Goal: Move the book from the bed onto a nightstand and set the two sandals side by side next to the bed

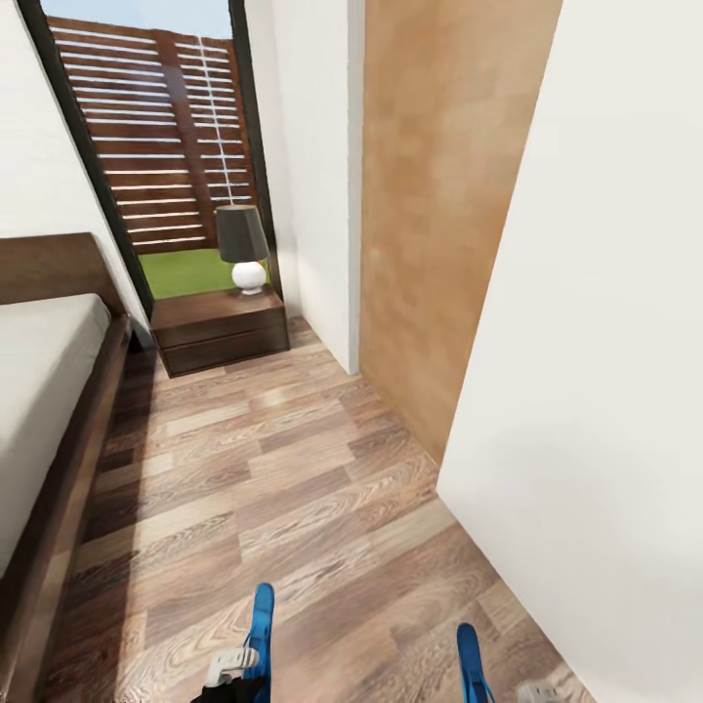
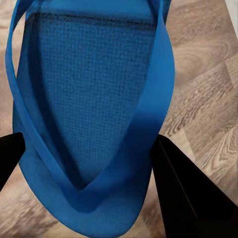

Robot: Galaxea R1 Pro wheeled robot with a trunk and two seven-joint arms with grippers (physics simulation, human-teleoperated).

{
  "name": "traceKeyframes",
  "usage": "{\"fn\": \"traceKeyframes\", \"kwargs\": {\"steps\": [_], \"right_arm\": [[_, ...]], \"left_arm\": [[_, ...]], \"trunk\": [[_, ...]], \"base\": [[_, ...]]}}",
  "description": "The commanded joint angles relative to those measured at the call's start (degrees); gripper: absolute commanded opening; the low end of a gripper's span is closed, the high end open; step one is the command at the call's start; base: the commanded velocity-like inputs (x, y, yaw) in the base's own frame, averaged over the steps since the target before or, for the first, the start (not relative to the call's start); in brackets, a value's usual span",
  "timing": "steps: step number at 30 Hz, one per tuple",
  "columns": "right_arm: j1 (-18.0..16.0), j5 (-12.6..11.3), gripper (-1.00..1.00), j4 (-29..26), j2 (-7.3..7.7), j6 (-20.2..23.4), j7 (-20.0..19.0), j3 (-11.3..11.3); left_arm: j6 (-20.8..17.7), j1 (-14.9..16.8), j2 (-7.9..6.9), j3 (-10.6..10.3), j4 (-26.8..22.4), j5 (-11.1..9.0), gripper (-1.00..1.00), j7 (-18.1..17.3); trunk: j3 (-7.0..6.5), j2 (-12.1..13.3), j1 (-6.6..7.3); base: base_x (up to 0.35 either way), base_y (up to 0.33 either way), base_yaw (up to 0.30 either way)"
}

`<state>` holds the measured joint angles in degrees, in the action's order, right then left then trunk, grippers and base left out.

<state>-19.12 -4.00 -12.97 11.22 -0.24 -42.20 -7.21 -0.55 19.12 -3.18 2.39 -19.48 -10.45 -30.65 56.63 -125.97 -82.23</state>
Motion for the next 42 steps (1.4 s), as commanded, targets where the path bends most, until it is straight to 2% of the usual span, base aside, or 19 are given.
{"fn": "traceKeyframes", "kwargs": {"steps": [1,13,24,37,42], "right_arm": [[0.0,-0.3,-1.0,0.1,0.02,0.0,-0.2,-0.1],[0.0,-0.2,-1.0,0.1,-0.05,0.0,-0.2,-0.1],[0.0,-0.3,-1.0,0.1,-0.06,0.0,-0.2,-0.1],[0.0,-0.3,-1.0,0.1,-0.06,0.0,-0.2,-0.1],[0.0,-0.3,-1.0,0.1,-0.06,0.0,-0.2,-0.1]], "left_arm": [[0.0,0.0,0.02,0.2,0.1,0.0,-1.0,-0.3],[0.0,0.0,0.02,0.2,0.1,0.0,-1.0,-0.3],[0.0,0.0,0.02,0.2,0.1,0.0,-1.0,-0.3],[-0.1,0.0,0.02,0.2,0.1,0.0,-1.0,-0.3],[0.0,0.0,0.02,0.2,0.1,0.0,-1.0,-0.3]], "trunk": [[0.05,0.0,0.0],[0.05,0.0,0.0],[0.05,0.0,0.0],[0.06,0.0,0.0],[0.26,0.0,0.0]], "base": [[0.186,0.0,0.097],[0.301,0.0,0.017],[0.324,0.0,0.233],[0.324,0.0,0.028],[0.326,0.0,0.175]]}}
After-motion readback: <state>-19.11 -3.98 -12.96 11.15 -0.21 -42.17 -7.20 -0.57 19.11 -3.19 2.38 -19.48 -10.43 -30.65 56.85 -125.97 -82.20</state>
